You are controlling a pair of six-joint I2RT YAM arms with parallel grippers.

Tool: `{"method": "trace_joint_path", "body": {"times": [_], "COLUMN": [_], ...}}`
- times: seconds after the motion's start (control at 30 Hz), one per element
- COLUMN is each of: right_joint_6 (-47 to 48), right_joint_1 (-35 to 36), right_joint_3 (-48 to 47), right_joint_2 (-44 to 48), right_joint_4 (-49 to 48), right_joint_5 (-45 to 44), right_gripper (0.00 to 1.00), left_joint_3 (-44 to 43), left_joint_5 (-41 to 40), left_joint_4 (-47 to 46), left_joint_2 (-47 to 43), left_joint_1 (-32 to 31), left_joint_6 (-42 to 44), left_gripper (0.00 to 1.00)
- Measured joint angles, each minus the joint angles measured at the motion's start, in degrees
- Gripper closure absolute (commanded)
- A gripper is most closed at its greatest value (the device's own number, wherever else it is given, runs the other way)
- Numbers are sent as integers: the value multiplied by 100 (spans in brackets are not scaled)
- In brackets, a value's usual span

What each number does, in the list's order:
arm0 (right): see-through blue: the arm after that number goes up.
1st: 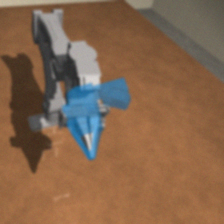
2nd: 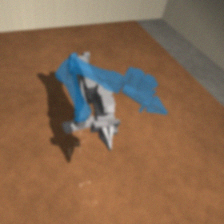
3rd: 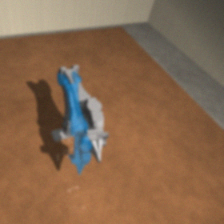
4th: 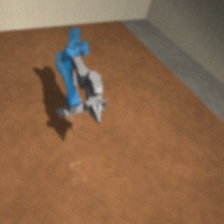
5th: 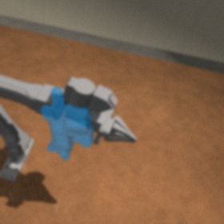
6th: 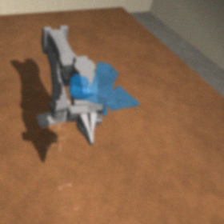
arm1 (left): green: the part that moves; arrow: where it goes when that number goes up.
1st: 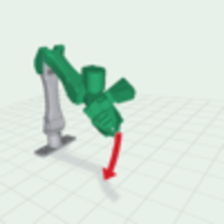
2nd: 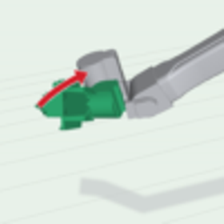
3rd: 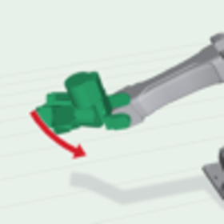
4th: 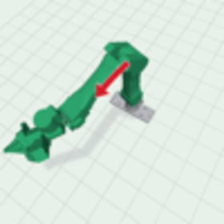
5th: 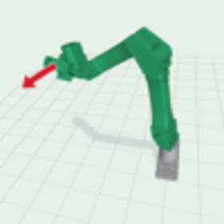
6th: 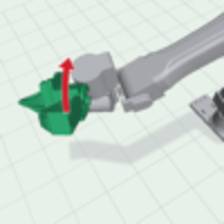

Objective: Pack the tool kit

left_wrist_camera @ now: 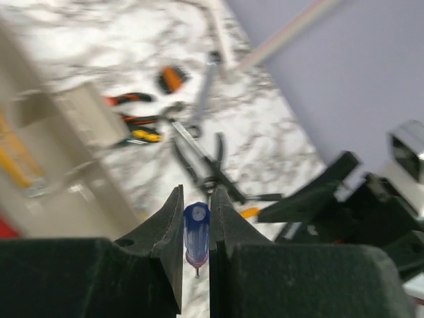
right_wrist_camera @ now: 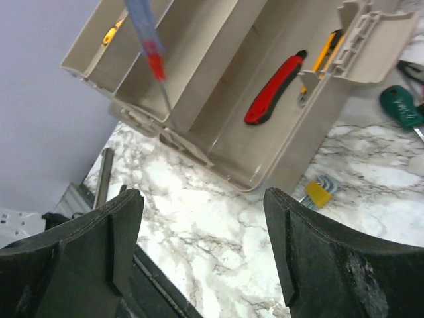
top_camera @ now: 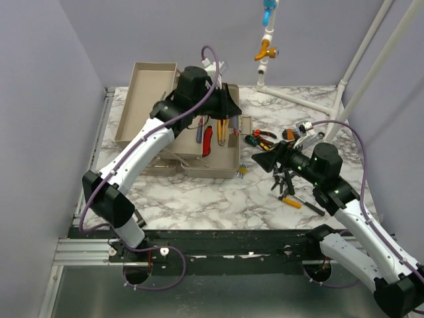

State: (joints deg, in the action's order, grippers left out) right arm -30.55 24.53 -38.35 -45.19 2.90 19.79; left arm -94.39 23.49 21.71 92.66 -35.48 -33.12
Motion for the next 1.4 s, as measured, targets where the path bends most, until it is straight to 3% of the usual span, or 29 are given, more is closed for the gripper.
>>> {"method": "trace_joint_path", "body": {"times": [0.27, 0.53, 0.73, 1.03, 1.27, 1.4], "right_joint_6": [166, 26, -101, -313, -595, -754], "right_joint_1": [0, 0, 0, 0, -15, -116], "right_joint_3": [-190, -662, -813, -846, -780, -695], "right_joint_2": [-114, -1722, -2673, -3388, -3508, -3560], "right_joint_4": [907, 1908, 2212, 2358, 2376, 2371], "right_joint_5": [-1578, -3294, -3901, -4509, -4616, -4614], "right_gripper": [21, 26, 27, 29, 33, 36], "left_joint_3": [-2518, -2710, -2708, -2702, -2699, -2411], "left_joint_5": [-1840, -3167, -3460, -3351, -2962, -2511], "left_joint_4": [2570, 3464, 3501, 3497, 3491, 3303], "left_joint_2": [815, 1300, 1978, 2354, 2162, 1453], "left_joint_1": [647, 1016, 1119, 1202, 1224, 1220], "left_joint_6": [1379, 1993, 2168, 2188, 2107, 1998], "left_gripper": [100, 100, 100, 44, 28, 23]}}
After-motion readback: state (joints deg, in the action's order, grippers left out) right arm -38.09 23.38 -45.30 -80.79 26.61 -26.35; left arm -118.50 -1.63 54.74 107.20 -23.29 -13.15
